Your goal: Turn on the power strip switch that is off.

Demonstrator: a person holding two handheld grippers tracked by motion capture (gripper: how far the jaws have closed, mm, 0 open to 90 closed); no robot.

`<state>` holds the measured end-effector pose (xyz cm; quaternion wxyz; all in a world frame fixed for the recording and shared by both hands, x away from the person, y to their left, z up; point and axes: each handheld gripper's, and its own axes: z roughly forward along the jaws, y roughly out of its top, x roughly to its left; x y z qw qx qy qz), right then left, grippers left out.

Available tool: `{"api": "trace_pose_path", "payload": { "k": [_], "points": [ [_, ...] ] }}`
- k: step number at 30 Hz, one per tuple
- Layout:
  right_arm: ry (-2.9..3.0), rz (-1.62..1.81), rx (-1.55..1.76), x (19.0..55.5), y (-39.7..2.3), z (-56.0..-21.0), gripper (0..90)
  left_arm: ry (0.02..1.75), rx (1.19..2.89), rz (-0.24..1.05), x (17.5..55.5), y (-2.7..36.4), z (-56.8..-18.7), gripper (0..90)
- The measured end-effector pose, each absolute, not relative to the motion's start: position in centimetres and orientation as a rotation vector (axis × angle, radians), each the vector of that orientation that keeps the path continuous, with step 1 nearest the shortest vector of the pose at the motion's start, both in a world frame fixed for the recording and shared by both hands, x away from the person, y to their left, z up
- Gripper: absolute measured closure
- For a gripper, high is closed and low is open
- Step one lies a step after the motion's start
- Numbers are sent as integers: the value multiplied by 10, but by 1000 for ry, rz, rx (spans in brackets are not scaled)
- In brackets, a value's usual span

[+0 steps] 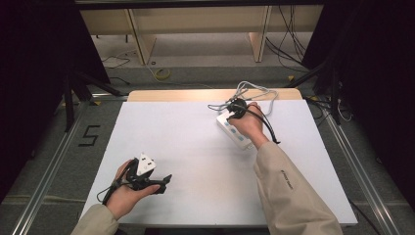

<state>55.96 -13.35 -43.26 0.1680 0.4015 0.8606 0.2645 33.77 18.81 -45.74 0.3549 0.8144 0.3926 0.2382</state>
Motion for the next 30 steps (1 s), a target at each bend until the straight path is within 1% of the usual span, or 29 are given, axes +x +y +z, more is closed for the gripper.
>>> {"api": "trace_pose_path", "payload": {
  "k": [16,30],
  "points": [
    [2412,885,1195,541,-157,-415,682,1020,2103,621,338,189,-457,171],
    [2380,943,1221,525,-181,-412,626,1034,2094,619,337,190,-458,171]
  ]
}}
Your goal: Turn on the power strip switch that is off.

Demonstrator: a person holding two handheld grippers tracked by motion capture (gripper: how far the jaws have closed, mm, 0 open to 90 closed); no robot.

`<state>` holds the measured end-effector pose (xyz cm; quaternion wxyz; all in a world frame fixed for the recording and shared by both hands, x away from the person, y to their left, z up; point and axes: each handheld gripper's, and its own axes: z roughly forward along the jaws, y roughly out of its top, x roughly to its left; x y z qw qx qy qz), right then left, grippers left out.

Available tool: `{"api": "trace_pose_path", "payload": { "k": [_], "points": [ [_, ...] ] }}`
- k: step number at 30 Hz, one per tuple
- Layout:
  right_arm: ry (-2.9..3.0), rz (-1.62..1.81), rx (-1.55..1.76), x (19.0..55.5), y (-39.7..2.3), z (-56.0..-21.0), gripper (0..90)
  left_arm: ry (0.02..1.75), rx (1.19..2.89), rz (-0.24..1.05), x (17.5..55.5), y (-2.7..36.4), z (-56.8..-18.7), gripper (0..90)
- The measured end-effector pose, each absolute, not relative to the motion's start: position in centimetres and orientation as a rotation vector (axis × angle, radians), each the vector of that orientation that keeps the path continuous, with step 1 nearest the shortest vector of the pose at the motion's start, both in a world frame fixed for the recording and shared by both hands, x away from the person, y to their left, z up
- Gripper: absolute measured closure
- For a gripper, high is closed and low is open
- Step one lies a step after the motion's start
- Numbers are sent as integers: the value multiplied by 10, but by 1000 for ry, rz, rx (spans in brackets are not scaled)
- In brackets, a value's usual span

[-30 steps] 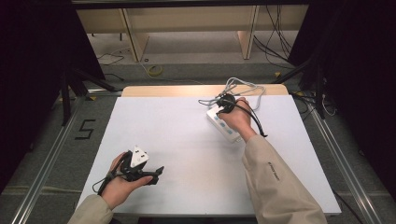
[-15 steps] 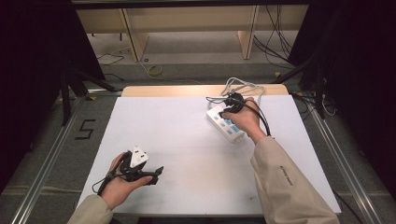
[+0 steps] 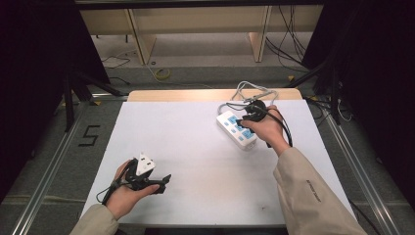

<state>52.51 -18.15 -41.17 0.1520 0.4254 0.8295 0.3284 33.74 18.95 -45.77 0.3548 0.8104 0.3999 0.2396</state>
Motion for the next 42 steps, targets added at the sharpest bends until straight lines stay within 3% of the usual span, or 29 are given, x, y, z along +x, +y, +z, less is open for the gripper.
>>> {"api": "trace_pose_path", "payload": {
  "k": [42],
  "points": [
    [2356,1136,1166,435,-234,-410,460,1049,2085,623,337,191,-458,170]
  ]
}}
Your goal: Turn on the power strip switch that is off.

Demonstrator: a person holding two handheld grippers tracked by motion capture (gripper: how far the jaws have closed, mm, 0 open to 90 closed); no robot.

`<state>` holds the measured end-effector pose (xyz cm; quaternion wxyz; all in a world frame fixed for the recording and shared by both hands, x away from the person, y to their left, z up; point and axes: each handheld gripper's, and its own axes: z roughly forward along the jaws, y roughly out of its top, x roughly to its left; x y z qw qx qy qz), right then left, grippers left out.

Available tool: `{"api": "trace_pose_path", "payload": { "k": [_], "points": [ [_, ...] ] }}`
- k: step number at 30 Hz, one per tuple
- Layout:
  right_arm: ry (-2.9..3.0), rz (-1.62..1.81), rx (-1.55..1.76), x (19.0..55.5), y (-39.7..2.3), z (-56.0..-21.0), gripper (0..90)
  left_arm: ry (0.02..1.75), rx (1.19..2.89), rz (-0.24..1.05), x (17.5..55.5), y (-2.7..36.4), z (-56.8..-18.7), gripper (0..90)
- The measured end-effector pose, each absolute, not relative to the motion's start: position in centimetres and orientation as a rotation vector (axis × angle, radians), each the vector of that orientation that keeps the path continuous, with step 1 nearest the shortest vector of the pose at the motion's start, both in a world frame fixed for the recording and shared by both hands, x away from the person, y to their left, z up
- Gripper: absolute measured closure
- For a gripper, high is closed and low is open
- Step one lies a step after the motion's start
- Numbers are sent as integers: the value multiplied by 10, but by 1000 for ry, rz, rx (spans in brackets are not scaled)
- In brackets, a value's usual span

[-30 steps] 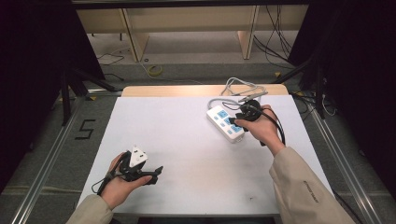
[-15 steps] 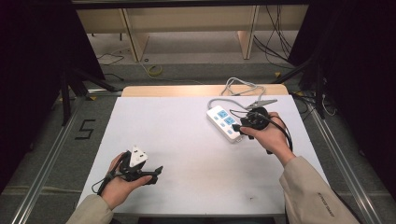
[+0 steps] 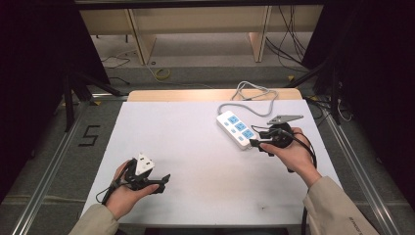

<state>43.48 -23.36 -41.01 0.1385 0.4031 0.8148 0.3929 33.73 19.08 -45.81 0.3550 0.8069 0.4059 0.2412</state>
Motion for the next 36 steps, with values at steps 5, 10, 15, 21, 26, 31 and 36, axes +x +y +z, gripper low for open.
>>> {"api": "trace_pose_path", "payload": {
  "k": [5,10,15,21,26,31,36],
  "points": [
    [2359,1159,1173,421,-241,-415,430,1052,2088,622,337,191,-458,170],
    [2352,1197,1151,407,-249,-425,383,1048,2090,625,337,191,-458,170],
    [2326,1228,1125,391,-256,-431,371,1051,2087,623,336,191,-458,170],
    [2287,1259,1128,376,-266,-436,355,1042,2093,624,336,191,-457,170],
    [2268,1268,1147,366,-271,-444,345,1038,2092,626,335,191,-457,170],
    [2242,1294,1176,361,-274,-446,322,1037,2089,625,335,191,-456,170],
    [2226,1300,1177,358,-275,-445,320,1033,2084,608,335,188,-456,170]
  ]
}}
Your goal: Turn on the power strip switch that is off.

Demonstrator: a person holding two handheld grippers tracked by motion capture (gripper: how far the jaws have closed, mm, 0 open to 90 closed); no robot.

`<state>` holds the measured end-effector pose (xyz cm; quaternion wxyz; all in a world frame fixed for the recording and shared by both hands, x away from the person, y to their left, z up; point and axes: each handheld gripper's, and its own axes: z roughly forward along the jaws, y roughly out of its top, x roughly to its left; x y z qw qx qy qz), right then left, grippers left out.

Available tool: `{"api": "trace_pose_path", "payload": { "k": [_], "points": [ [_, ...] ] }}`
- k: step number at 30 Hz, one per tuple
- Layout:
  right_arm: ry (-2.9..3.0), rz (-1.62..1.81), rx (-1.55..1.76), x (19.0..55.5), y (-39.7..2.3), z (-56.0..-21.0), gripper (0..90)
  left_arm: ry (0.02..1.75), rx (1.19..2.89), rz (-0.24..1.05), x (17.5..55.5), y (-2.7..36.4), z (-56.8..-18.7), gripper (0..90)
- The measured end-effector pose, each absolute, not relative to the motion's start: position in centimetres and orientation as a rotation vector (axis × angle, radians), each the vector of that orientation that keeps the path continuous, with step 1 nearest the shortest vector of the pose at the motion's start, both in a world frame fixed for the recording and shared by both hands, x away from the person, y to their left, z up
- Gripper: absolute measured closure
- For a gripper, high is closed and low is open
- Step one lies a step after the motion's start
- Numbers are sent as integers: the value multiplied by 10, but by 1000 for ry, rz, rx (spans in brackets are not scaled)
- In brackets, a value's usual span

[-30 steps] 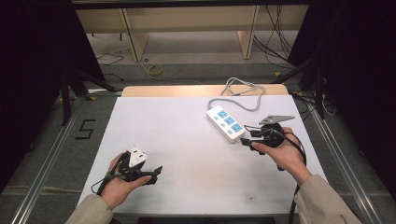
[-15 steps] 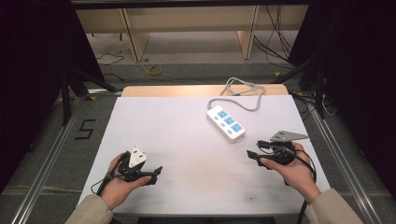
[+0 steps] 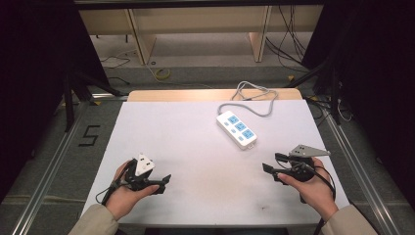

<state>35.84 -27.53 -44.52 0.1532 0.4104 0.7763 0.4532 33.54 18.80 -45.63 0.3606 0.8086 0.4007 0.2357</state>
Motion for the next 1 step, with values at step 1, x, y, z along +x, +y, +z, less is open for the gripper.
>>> {"api": "trace_pose_path", "payload": {
  "k": [1],
  "points": [
    [2222,1303,1178,358,-276,-445,320,1033,2084,608,335,188,-456,169]
  ]
}}
